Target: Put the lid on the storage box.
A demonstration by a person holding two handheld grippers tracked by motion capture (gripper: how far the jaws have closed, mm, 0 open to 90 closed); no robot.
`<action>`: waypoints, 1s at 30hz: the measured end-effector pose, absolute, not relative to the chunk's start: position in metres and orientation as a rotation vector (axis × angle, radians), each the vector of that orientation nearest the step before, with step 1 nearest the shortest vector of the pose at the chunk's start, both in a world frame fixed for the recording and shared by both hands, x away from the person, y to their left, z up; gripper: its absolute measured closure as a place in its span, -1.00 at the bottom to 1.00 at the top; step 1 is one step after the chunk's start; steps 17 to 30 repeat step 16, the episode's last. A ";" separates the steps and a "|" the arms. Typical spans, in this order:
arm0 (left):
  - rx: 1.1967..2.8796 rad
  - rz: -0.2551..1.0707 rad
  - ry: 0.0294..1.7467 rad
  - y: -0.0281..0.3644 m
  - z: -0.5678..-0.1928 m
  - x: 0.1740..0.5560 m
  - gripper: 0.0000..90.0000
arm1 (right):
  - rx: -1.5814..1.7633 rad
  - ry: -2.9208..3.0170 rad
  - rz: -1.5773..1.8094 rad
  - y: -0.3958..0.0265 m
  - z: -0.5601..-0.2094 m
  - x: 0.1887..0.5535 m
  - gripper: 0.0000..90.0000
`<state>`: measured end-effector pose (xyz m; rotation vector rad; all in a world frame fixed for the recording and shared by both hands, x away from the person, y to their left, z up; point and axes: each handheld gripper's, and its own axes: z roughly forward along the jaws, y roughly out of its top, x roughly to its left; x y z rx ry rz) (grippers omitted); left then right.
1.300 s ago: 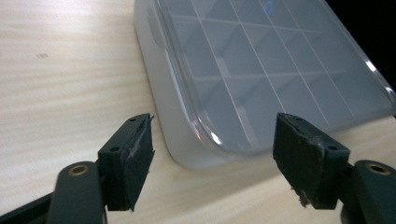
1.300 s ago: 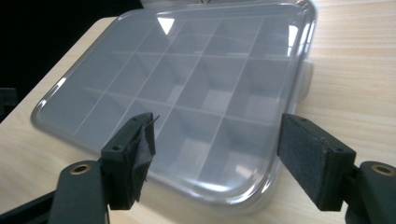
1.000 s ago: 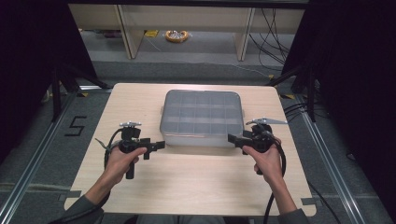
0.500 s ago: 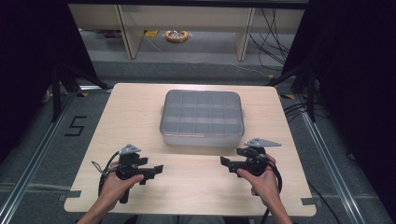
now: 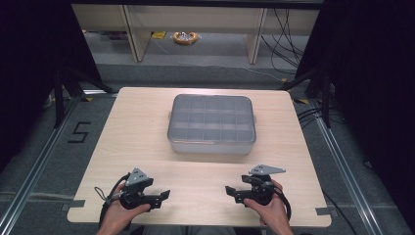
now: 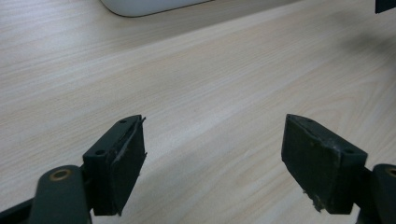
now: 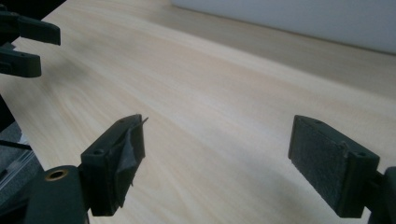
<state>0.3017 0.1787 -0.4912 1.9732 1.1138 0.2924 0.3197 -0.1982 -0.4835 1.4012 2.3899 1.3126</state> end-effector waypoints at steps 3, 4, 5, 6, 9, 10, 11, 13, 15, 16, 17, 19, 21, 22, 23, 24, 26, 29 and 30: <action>1.976 0.297 1.104 0.179 -0.494 0.294 -0.55 | 1.351 2.421 1.293 -0.199 -0.489 0.312 -0.60; 1.979 0.301 1.100 0.179 -0.495 0.293 -0.55 | 1.337 2.433 1.289 -0.199 -0.490 0.309 -0.60; 1.979 0.307 1.096 0.179 -0.495 0.291 -0.55 | 1.324 2.435 1.267 -0.199 -0.490 0.307 -0.60; 2.000 0.321 1.082 0.179 -0.495 0.290 -0.55 | 1.313 2.436 1.270 -0.199 -0.491 0.305 -0.61; 2.001 0.311 1.077 0.179 -0.498 0.291 -0.57 | 1.295 2.444 1.248 -0.199 -0.495 0.300 -0.62; 1.988 0.307 1.083 0.178 -0.499 0.291 -0.57 | 1.301 2.446 1.220 -0.199 -0.495 0.299 -0.62; 1.998 0.306 1.082 0.178 -0.499 0.291 -0.57 | 1.297 2.440 1.225 -0.199 -0.496 0.299 -0.62; 2.011 0.308 1.082 0.178 -0.499 0.291 -0.58 | 1.300 2.448 1.223 -0.200 -0.496 0.299 -0.62; 2.010 0.310 1.079 0.178 -0.499 0.291 -0.58 | 1.304 2.441 1.202 -0.201 -0.495 0.299 -0.62; 2.010 0.311 1.077 0.179 -0.499 0.292 -0.58 | 1.304 2.448 1.205 -0.201 -0.495 0.300 -0.62; 2.010 0.311 1.077 0.179 -0.499 0.292 -0.58 | 1.304 2.448 1.205 -0.201 -0.495 0.300 -0.62; 2.010 0.311 1.077 0.179 -0.499 0.292 -0.58 | 1.304 2.448 1.205 -0.201 -0.495 0.300 -0.62; 2.010 0.311 1.077 0.179 -0.499 0.292 -0.58 | 1.304 2.448 1.205 -0.201 -0.495 0.300 -0.62; 2.010 0.311 1.077 0.179 -0.499 0.292 -0.58 | 1.304 2.448 1.205 -0.201 -0.495 0.300 -0.62; 2.010 0.311 1.077 0.179 -0.499 0.292 -0.58 | 1.304 2.448 1.205 -0.201 -0.495 0.300 -0.62; 2.010 0.311 1.077 0.179 -0.499 0.292 -0.58 | 1.304 2.448 1.205 -0.201 -0.495 0.300 -0.62; 2.010 0.311 1.077 0.179 -0.499 0.292 -0.58 | 1.304 2.448 1.205 -0.201 -0.495 0.300 -0.62; 2.010 0.311 1.077 0.179 -0.499 0.292 -0.58 | 1.304 2.448 1.205 -0.201 -0.495 0.300 -0.62; 2.010 0.311 1.077 0.179 -0.499 0.292 -0.58 | 1.304 2.448 1.205 -0.201 -0.495 0.300 -0.62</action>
